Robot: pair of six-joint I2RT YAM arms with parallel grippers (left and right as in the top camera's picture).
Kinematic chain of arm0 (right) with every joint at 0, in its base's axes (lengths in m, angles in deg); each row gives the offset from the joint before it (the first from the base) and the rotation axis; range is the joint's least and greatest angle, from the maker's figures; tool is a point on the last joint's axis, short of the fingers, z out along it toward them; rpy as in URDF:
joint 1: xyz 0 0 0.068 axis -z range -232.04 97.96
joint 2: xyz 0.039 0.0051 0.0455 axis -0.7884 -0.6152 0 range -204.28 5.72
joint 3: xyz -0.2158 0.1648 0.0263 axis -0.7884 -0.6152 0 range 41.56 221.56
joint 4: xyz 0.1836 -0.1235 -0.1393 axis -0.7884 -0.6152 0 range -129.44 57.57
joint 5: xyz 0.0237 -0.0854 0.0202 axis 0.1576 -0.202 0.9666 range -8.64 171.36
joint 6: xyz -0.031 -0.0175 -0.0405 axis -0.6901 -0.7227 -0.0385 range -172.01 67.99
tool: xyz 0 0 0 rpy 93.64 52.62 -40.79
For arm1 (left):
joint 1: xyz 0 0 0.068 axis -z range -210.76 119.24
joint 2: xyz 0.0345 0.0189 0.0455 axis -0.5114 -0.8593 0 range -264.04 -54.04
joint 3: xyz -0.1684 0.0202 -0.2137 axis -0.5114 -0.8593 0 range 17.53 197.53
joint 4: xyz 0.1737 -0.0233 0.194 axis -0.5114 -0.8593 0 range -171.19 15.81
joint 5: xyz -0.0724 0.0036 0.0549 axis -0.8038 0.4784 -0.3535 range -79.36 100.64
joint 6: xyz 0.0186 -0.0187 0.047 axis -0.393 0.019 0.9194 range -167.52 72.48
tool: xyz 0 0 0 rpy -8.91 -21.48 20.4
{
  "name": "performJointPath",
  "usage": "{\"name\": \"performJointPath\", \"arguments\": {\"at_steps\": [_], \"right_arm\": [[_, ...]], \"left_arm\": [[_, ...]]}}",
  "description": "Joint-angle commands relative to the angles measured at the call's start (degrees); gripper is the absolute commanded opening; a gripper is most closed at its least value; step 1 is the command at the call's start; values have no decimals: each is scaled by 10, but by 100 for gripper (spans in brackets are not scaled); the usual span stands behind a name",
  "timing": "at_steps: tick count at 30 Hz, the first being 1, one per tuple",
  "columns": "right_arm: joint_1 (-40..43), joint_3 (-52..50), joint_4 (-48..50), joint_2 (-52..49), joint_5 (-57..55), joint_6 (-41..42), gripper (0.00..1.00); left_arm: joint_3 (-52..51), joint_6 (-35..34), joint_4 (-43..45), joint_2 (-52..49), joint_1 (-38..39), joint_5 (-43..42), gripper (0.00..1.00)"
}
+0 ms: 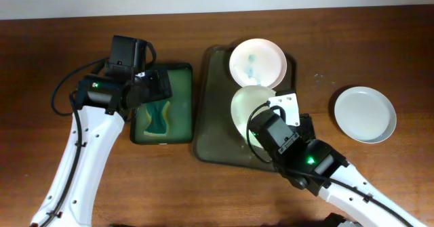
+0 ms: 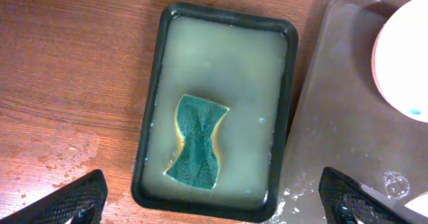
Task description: Clean dirty plates on tray and stack at the side
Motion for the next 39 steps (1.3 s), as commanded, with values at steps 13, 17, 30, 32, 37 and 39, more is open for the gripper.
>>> {"name": "performJointPath", "arguments": {"at_steps": [13, 17, 30, 32, 37, 39], "right_arm": [[-54, -1, 2, -11, -169, -33, 4], [-54, -1, 2, -11, -169, -33, 4], [-54, -1, 2, -11, -168, -33, 4], [-54, -1, 2, -11, -168, -33, 4], [-54, -1, 2, -11, -169, -40, 4], [-54, -1, 2, -11, -168, -40, 4]], "left_arm": [[10, 4, 0, 2, 0, -2, 99], [10, 4, 0, 1, 0, -2, 99], [10, 4, -1, 1, 1, -2, 100], [10, 4, -1, 1, 1, -2, 99], [10, 4, -1, 1, 1, -2, 99], [10, 4, -1, 1, 1, -2, 99]]}}
